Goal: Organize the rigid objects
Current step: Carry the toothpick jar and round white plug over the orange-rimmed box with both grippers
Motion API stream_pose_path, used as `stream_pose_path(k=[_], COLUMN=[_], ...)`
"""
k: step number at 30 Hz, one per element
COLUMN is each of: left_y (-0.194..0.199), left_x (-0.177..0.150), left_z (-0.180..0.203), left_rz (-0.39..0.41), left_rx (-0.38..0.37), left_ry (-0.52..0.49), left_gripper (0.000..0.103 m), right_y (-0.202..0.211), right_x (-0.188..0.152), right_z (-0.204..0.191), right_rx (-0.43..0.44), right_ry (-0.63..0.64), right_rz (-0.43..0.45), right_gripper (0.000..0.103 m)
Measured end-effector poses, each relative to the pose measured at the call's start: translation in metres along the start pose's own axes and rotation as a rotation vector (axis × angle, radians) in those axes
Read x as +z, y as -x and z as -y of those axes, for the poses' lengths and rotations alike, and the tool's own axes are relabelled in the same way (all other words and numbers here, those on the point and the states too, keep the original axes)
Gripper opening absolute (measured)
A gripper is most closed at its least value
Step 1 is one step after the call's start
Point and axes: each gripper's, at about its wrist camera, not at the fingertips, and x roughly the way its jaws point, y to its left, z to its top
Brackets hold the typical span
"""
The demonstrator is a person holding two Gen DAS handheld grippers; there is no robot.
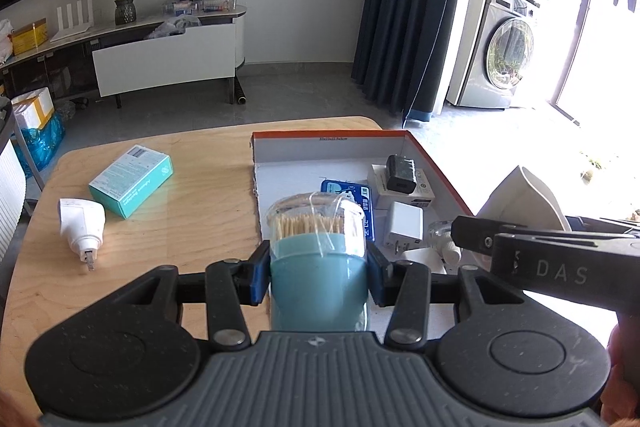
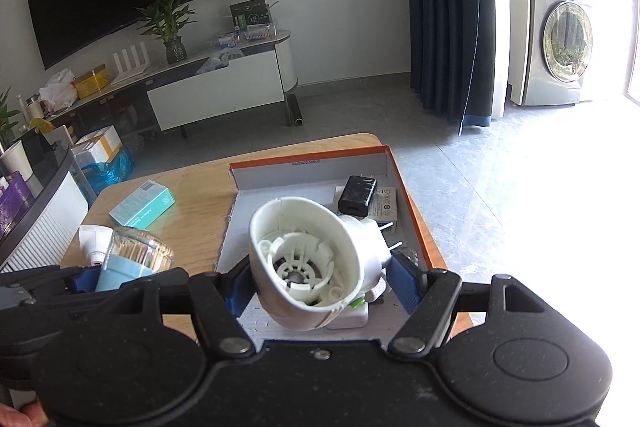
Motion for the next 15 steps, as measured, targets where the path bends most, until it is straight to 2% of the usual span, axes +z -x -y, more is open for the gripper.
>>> stream_pose_path(k=[15], left_y=[-0.018], left_x=[0.004], left_z=[0.014], left_rz=[-0.027], left_rx=[-0.018], left_ry=[-0.020], left_gripper=[0.047], right_y=[-0.006], right_x=[0.003], right_z=[0.016], right_rx=[-0.019], right_ry=[-0.029], right_rz=[0.001], right_gripper=[0.083])
